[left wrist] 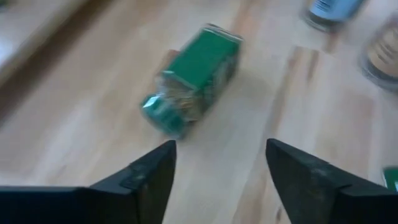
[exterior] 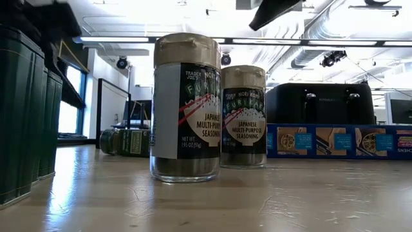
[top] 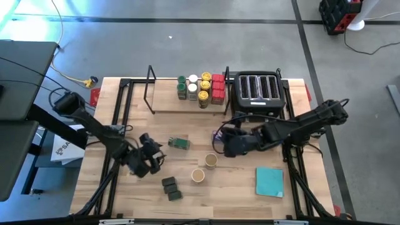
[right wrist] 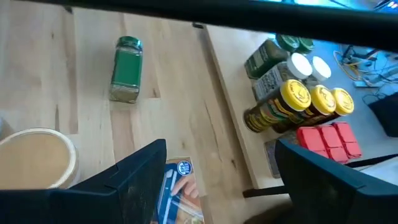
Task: Shelf spices
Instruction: Put the green seasoning bottle on the shelf aligned with the other green seasoning bottles
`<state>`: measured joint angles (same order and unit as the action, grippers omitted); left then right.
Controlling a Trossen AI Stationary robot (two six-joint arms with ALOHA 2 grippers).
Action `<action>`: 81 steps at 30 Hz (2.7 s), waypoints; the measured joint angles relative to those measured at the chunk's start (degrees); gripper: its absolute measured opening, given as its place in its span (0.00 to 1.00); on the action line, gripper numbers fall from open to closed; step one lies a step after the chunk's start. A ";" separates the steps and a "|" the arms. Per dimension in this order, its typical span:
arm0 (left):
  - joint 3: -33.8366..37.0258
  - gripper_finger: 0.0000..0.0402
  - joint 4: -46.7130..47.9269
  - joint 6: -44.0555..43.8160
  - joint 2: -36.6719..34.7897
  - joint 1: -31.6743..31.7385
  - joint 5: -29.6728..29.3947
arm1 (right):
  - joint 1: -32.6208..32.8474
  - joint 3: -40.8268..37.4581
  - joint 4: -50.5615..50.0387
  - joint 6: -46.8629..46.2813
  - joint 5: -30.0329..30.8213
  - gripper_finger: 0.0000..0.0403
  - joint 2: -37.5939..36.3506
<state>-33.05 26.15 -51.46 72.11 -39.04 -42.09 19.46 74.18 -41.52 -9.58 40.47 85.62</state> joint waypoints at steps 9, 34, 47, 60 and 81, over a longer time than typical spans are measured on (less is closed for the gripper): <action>15.07 0.69 -13.98 23.04 -6.82 11.76 10.76 | 1.99 -0.01 -1.28 -6.41 0.33 0.73 0.26; 28.40 0.72 -58.70 49.16 -0.12 28.92 27.98 | 2.08 -0.01 -3.48 -15.97 1.55 0.73 0.31; 27.64 0.69 -66.36 48.15 8.38 28.91 28.28 | 2.08 -0.01 -3.49 -14.88 1.55 0.73 0.33; 21.64 0.49 -58.87 48.77 10.29 28.88 29.99 | 3.86 -0.01 -3.78 -16.06 1.55 0.73 0.35; -46.05 0.50 39.29 55.29 15.71 46.83 24.74 | 8.27 -0.03 3.30 -13.81 10.11 0.73 0.35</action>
<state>-79.10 65.44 3.82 87.82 7.79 -17.35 27.73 74.15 -38.22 -23.39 50.58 85.98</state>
